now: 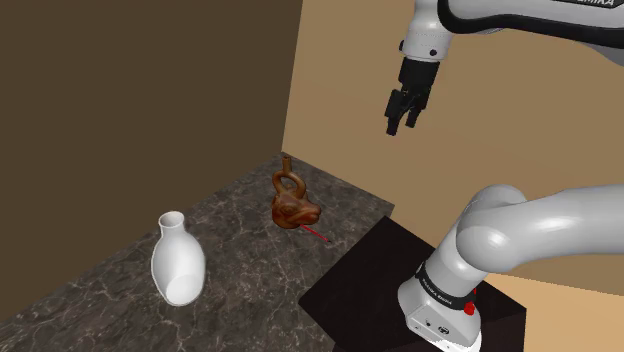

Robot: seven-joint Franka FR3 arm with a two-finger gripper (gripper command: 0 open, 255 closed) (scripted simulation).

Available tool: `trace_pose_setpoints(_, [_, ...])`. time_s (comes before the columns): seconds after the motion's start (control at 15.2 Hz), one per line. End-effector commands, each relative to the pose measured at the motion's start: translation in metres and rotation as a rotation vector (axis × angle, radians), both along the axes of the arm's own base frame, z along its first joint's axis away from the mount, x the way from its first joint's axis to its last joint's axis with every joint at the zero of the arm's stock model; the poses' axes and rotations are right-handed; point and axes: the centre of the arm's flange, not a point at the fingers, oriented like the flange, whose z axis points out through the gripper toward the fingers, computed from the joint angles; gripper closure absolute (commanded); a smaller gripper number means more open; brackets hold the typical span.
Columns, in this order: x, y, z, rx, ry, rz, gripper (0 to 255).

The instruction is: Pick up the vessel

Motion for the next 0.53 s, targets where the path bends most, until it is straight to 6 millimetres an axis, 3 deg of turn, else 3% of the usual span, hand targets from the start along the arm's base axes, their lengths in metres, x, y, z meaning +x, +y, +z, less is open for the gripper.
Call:
trace_pose_setpoints(0.0, [0.0,0.0,0.0,0.0,0.0,0.0,0])
trace_pose_setpoints(0.46, [0.059,0.021,-0.063,0.007,-0.031,0.088,0])
